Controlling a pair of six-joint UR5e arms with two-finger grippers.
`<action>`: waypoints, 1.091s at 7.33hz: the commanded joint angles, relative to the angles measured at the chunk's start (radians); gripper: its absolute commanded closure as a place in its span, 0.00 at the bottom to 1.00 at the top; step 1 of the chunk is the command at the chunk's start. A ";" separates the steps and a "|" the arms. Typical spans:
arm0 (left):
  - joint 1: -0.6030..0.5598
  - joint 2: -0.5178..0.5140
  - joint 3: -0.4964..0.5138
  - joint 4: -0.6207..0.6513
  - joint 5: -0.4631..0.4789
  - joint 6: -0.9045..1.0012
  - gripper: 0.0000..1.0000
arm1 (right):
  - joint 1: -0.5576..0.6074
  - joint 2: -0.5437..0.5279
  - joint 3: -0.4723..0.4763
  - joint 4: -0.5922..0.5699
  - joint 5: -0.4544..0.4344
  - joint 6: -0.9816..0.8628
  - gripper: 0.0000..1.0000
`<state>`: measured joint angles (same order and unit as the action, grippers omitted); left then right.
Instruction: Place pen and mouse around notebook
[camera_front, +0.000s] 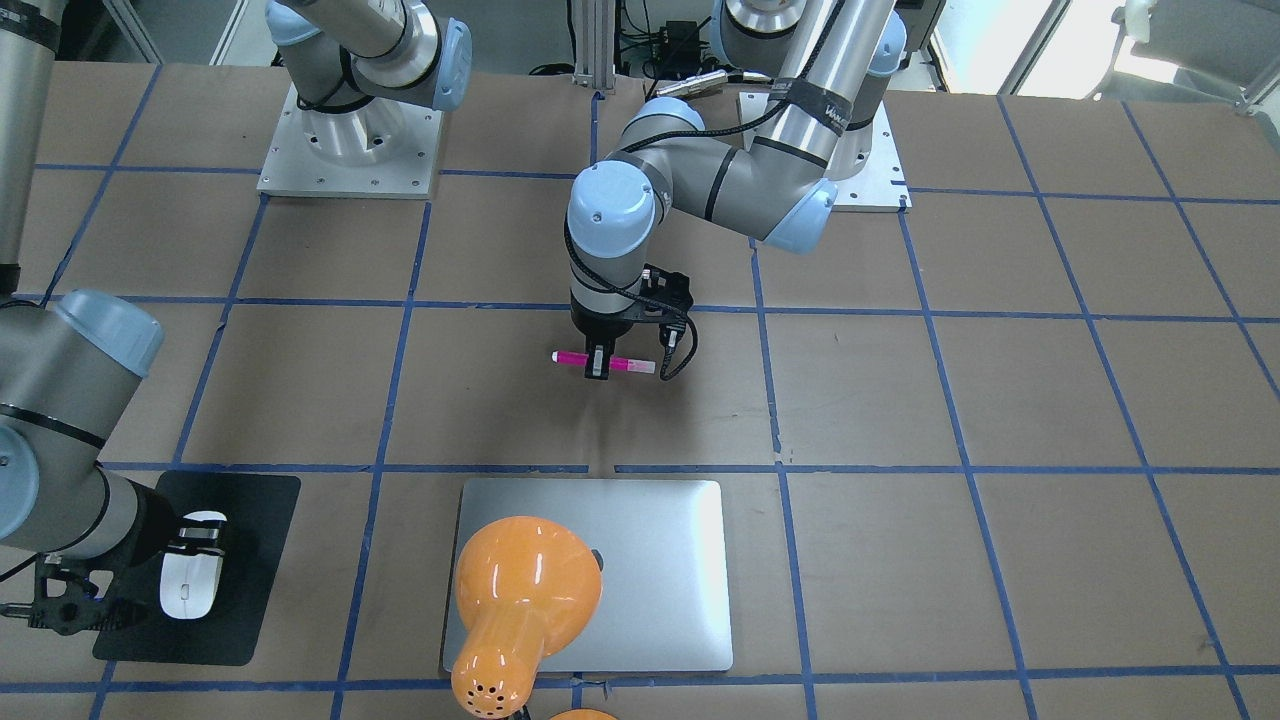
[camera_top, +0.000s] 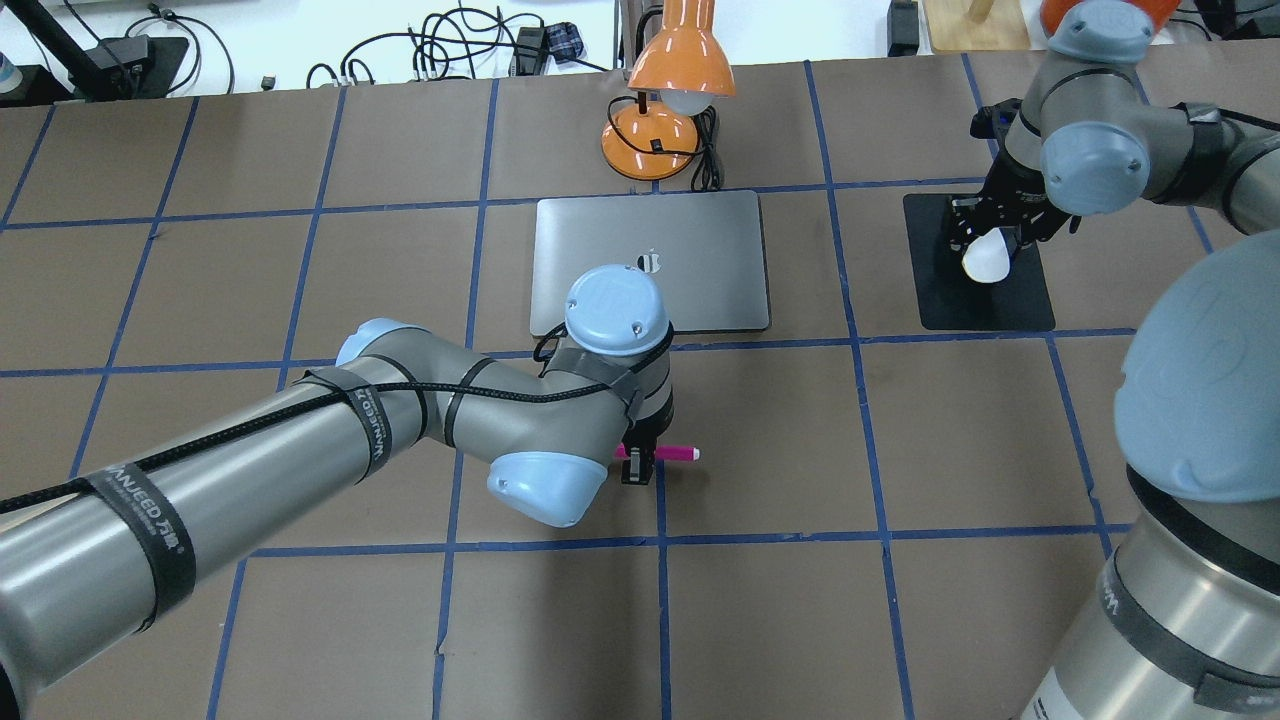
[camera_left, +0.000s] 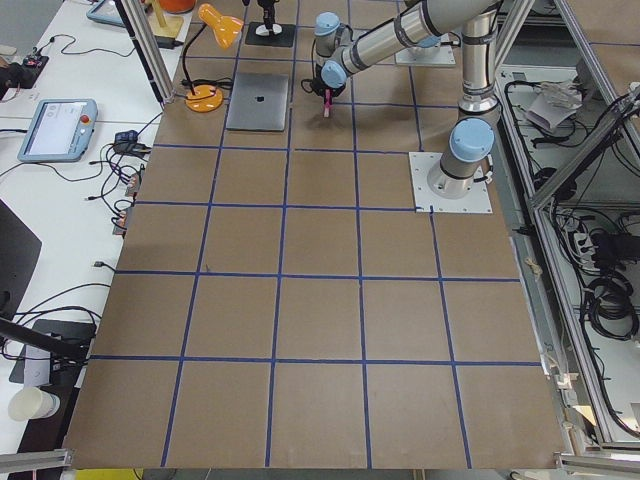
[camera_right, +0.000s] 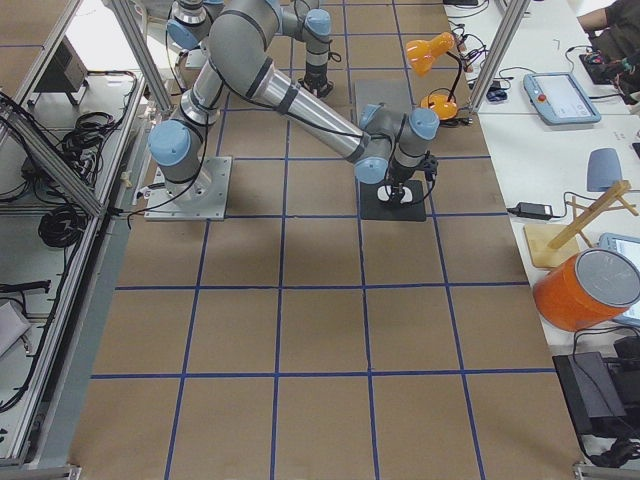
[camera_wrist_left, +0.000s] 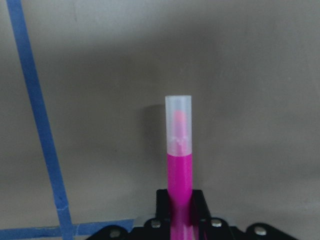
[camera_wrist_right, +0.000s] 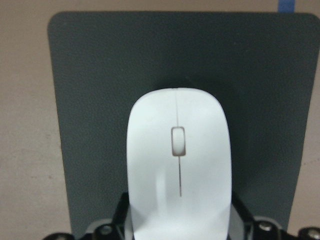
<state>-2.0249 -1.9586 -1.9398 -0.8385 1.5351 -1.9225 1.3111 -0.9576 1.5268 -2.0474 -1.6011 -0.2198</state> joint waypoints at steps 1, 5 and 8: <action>-0.005 -0.034 0.065 -0.011 0.003 -0.010 1.00 | 0.000 -0.001 -0.007 -0.002 0.001 0.000 0.00; -0.006 -0.062 0.056 -0.062 0.000 -0.012 0.17 | 0.071 -0.087 -0.178 0.241 -0.005 0.007 0.00; 0.014 -0.005 0.077 -0.077 0.007 0.073 0.00 | 0.171 -0.260 -0.205 0.436 -0.005 0.042 0.00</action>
<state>-2.0226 -1.9924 -1.8721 -0.9046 1.5384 -1.9070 1.4524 -1.1425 1.3263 -1.6857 -1.6077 -0.1880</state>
